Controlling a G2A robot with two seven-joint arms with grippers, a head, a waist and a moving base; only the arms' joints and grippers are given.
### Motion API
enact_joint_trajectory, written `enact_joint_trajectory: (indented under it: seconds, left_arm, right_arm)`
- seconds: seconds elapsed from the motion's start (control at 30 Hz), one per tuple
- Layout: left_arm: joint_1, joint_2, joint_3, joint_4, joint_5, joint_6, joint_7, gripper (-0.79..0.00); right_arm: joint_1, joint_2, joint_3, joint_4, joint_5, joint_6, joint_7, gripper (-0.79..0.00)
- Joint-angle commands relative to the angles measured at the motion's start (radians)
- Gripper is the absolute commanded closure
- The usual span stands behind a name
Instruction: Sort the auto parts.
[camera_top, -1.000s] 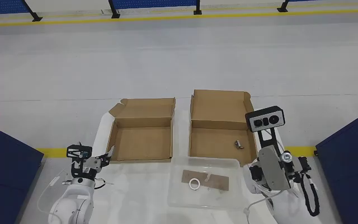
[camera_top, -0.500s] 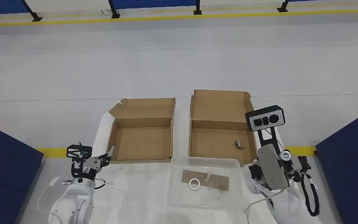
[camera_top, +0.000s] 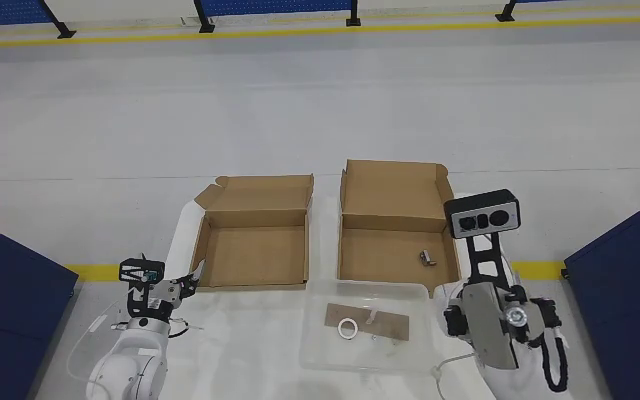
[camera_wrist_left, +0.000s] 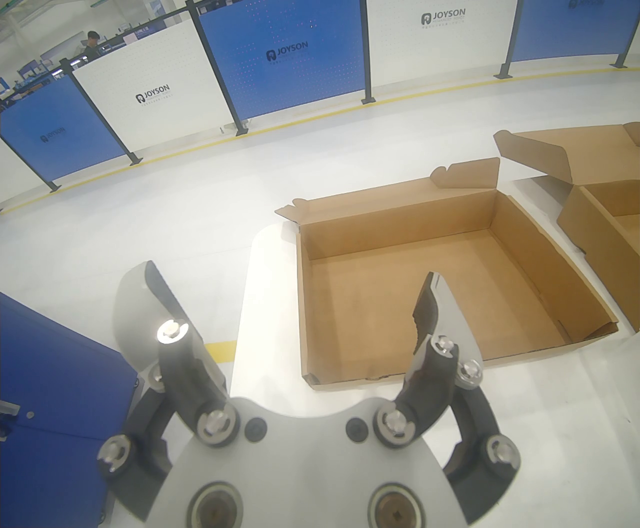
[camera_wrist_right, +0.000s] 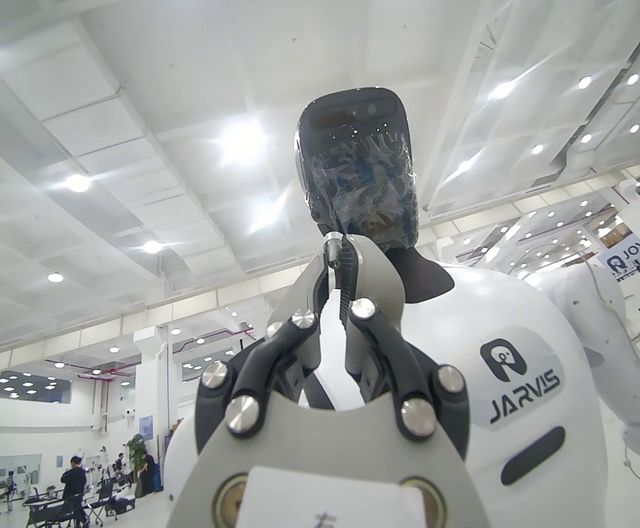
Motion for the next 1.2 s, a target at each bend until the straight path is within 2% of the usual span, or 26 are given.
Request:
enact_joint_trajectory:
  seconds: [0.0,0.4,0.77,1.17]
  left_arm:
    - [0.000,0.000,0.000,0.000,0.000,0.000,0.000,-0.785]
    - [0.000,0.000,0.000,0.000,0.000,0.000,0.000,-0.785]
    - [0.000,0.000,0.000,0.000,0.000,0.000,0.000,-0.785]
    - [0.000,0.000,0.000,0.000,0.000,0.000,0.000,-0.785]
  right_arm:
    - [-0.001,-0.002,0.006,0.003,-0.009,0.006,0.009,0.000]
    - [-0.030,-0.013,0.051,-0.003,-0.042,0.038,0.014,0.000]
    - [-0.052,-0.025,0.064,-0.005,-0.070,0.059,-0.066,0.000]
    - [-0.062,-0.038,0.089,-0.004,-0.078,0.062,-0.045,0.000]
